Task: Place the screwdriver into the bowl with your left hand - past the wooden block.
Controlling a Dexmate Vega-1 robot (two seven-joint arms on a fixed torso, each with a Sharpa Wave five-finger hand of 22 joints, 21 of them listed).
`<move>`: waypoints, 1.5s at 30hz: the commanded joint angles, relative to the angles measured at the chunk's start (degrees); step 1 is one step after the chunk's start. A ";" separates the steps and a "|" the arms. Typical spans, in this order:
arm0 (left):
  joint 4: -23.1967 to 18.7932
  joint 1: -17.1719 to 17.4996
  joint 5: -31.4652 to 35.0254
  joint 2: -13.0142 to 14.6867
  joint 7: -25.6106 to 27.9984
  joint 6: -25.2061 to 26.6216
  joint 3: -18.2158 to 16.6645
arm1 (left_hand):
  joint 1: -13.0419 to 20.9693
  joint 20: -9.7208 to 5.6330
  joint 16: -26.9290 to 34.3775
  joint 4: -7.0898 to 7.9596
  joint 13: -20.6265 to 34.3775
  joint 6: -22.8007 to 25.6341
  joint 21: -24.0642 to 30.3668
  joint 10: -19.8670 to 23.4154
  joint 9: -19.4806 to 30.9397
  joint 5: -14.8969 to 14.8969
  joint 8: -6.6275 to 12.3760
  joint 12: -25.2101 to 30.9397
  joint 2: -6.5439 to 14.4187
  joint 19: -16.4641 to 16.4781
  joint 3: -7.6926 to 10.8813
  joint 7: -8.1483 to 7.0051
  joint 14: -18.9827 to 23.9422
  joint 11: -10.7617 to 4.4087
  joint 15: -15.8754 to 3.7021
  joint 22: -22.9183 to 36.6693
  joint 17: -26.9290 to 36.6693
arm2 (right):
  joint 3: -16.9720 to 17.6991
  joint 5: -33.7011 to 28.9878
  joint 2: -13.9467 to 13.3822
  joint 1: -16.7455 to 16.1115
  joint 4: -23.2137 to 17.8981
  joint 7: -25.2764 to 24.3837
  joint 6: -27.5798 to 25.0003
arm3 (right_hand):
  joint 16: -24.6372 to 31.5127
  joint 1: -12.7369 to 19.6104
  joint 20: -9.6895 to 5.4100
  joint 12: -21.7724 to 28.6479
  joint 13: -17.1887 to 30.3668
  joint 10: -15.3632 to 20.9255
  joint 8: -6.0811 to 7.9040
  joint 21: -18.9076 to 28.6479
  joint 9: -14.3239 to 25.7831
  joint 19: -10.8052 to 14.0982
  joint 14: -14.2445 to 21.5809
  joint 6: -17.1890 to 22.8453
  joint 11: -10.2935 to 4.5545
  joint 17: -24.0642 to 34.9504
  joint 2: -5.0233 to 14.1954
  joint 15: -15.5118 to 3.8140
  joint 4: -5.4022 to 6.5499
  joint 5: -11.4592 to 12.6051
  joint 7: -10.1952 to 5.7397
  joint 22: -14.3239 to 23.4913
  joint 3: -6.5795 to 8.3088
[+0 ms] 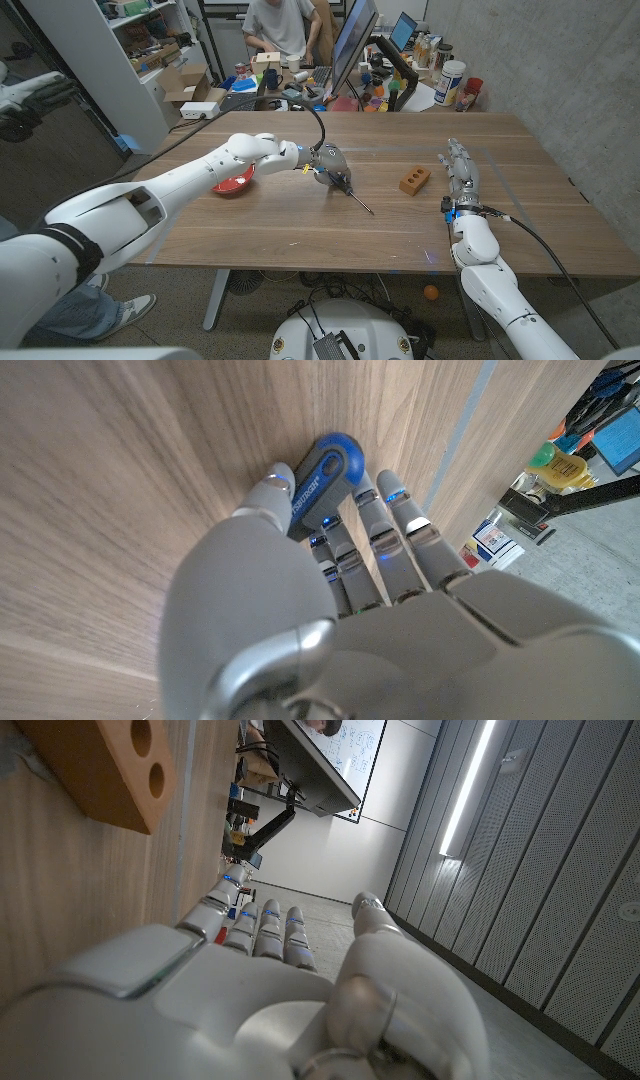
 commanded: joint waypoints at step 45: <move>-9.48 7.70 -3.97 6.46 5.66 5.89 -7.73 | 0.70 1.39 -2.02 0.75 0.76 6.72 -0.41 2.28 0.27 0.59 -0.97 -2.30 2.56 -0.52 -0.74 0.77 1.40 0.59 -4.16 0.34 1.13 | -0.54 -1.77 -1.14 0.79 -3.15 -1.14 -3.72 | -0.30 -0.21 0.40 -0.25 0.25 0.41 -0.10 -0.10 0.19 0.32 0.36 0.15 0.55 0.03 -0.38 0.07 -0.10 0.52 -0.27 0.07 -0.55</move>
